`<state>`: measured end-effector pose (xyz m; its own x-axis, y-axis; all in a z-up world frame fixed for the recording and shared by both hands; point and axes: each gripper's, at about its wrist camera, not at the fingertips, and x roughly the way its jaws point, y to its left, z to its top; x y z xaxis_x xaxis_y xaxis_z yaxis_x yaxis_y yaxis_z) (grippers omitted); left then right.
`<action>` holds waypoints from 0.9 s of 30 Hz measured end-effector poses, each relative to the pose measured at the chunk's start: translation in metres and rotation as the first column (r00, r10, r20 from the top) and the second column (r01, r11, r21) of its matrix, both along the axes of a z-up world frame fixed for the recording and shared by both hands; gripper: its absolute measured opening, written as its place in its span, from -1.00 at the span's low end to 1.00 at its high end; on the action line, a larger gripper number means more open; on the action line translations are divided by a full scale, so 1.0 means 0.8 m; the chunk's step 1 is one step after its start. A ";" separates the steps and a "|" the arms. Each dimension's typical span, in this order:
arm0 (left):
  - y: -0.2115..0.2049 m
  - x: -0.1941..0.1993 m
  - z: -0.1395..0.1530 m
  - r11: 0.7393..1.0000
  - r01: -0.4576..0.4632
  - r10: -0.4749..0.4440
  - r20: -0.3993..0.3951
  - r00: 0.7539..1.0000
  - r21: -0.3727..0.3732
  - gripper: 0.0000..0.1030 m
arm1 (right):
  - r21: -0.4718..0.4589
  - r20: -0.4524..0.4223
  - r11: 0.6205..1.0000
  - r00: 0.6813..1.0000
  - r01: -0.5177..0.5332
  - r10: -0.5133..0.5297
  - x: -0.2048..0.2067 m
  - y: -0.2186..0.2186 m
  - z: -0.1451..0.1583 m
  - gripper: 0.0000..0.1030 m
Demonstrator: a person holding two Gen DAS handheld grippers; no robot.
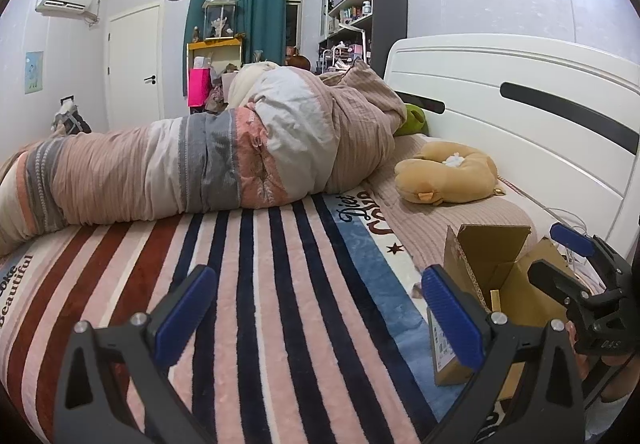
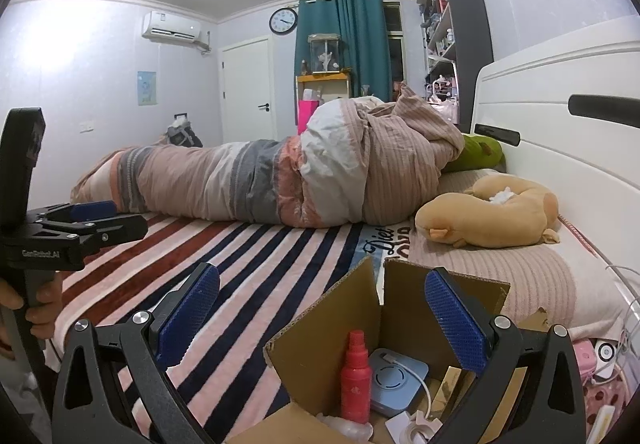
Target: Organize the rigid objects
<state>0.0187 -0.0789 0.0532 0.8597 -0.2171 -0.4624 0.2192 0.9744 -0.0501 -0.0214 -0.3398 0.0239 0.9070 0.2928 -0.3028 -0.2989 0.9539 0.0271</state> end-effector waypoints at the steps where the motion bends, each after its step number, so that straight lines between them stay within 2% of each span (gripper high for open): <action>1: 0.000 0.000 0.000 1.000 0.000 0.000 0.000 1.000 -0.001 0.98 | 0.000 -0.001 1.000 1.000 0.001 -0.001 0.000 0.000 0.000 1.00; 27: -0.008 -0.003 0.003 1.000 0.010 -0.010 0.003 1.000 0.002 0.98 | 0.001 -0.010 1.000 1.000 0.021 -0.021 -0.002 -0.002 -0.003 1.00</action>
<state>0.0165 -0.0854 0.0555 0.8586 -0.2252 -0.4606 0.2295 0.9722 -0.0476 -0.0230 -0.3411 0.0215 0.9100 0.2737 -0.3115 -0.2780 0.9601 0.0313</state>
